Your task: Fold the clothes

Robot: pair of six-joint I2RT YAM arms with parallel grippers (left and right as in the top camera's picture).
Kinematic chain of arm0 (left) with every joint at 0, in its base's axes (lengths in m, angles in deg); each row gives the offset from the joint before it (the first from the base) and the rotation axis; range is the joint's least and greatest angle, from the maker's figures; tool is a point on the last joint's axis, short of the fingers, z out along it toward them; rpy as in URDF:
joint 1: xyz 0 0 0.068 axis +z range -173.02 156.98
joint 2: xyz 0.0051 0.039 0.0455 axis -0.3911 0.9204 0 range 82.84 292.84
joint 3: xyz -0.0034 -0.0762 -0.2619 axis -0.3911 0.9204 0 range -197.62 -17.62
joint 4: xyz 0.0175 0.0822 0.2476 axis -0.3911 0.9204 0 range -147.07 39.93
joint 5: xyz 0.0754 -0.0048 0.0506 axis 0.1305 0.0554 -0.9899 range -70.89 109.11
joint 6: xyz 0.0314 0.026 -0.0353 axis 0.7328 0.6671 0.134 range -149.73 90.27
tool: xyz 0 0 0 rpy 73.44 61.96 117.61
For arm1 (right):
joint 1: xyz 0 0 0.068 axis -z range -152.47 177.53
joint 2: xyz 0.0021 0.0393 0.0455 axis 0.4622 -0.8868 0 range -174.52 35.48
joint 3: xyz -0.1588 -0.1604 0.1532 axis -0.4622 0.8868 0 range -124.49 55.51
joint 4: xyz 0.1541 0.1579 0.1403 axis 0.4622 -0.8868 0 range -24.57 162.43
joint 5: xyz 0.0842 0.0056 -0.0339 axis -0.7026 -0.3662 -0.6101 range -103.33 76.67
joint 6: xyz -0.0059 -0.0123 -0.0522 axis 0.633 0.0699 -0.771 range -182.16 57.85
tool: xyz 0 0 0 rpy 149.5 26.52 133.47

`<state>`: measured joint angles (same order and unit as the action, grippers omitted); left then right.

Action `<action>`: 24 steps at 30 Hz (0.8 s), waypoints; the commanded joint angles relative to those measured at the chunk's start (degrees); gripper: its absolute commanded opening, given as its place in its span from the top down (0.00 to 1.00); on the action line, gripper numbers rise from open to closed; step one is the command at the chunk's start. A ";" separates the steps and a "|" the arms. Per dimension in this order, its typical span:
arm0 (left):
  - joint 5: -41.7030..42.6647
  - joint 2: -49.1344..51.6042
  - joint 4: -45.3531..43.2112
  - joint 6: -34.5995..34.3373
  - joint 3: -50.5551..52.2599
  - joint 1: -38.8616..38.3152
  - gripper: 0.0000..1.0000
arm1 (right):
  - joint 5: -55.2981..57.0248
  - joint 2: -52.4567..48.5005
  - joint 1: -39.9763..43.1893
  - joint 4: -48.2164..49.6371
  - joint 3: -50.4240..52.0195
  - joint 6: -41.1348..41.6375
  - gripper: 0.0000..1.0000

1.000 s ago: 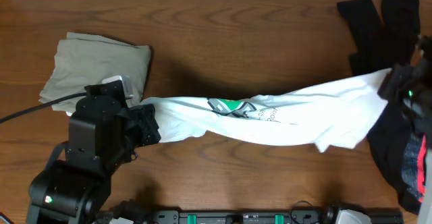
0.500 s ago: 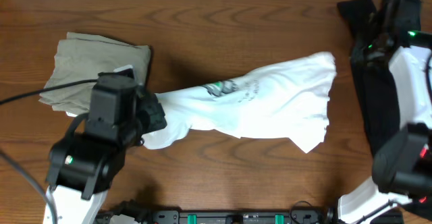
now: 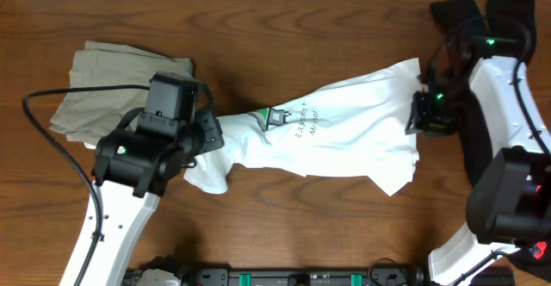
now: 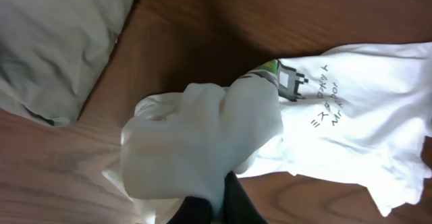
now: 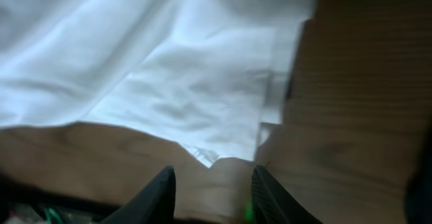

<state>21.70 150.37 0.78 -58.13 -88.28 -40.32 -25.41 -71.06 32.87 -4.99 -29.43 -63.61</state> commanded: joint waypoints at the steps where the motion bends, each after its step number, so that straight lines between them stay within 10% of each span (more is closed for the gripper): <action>1: -0.72 0.81 -0.02 1.62 -0.83 0.31 0.94 | -1.27 0.94 -2.14 3.26 5.68 -2.47 0.64; 13: -0.70 0.94 0.00 2.89 -0.83 0.31 0.94 | 4.11 0.94 -4.90 33.51 25.62 6.95 0.57; 18: -0.70 0.94 0.00 2.91 -0.83 0.31 0.94 | 2.49 0.94 -5.95 36.65 27.63 7.13 0.99; 24: -0.70 0.94 -0.02 2.91 -0.83 0.31 0.94 | -0.04 5.18 -7.63 26.27 26.16 5.77 0.99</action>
<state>21.70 151.22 0.71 -56.40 -88.28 -40.32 -22.78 -68.37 26.58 23.92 -3.58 -57.18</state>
